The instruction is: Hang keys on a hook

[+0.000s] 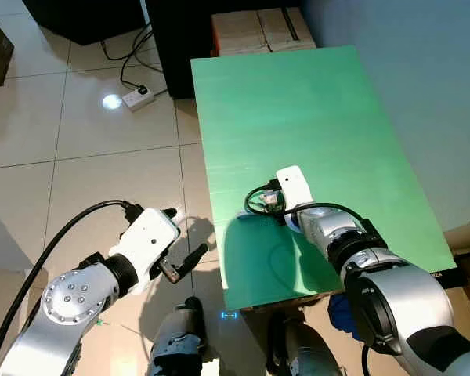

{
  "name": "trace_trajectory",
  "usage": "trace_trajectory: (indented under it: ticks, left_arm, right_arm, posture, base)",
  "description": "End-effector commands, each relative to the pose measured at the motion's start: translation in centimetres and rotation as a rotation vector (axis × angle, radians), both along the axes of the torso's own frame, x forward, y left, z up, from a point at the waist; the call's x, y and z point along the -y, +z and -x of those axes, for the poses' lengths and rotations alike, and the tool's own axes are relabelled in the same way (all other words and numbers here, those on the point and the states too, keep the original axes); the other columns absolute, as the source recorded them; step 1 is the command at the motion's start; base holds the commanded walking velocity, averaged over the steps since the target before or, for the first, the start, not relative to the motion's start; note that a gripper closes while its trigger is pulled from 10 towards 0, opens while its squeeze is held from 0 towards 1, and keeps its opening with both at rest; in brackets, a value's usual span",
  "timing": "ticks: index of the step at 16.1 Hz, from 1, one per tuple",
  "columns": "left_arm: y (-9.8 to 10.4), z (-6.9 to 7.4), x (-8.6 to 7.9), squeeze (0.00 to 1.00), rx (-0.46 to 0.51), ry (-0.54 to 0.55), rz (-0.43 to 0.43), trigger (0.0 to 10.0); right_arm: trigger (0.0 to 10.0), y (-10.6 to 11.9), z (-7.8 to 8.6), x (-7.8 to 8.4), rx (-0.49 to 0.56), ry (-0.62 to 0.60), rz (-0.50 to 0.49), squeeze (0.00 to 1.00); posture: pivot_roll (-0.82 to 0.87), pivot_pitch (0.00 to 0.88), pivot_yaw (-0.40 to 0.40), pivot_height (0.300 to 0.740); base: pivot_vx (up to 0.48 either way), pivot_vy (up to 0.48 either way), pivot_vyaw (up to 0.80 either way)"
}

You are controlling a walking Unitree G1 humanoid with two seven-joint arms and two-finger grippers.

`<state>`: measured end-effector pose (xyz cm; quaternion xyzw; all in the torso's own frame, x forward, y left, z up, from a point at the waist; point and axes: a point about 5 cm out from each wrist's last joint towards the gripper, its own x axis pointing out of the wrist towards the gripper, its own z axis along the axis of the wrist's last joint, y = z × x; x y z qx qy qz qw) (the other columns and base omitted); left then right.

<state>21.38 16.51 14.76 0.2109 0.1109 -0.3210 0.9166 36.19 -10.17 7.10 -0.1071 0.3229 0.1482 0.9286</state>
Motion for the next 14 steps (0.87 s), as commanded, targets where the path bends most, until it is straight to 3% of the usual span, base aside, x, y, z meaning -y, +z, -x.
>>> trace_trajectory:
  ticks: [1,11,14]
  left_arm:
    - [0.1,0.3,0.2,0.00,-0.006,-0.017,0.001,10.0]
    - [0.3,-0.5,0.5,0.00,0.009,-0.033,-0.003,10.0]
    - [0.2,-1.9,-0.1,0.00,0.028,-0.014,0.012,10.0]
  right_arm:
    - [0.0,-1.1,0.6,0.7,-0.044,-0.018,0.025,0.00]
    - [0.0,-0.4,0.1,1.8,-0.010,-0.056,0.026,0.00]
    - [0.0,0.1,-0.3,2.2,0.020,-0.100,-0.013,0.00]
  posture:
    - [0.19,0.309,-0.026,0.718]
    - [0.18,0.290,-0.011,0.718]
    - [0.14,0.197,0.013,0.718]
  base:
    - [0.000,0.000,0.00]
    - [0.000,0.000,0.00]
    - [0.000,0.000,0.00]
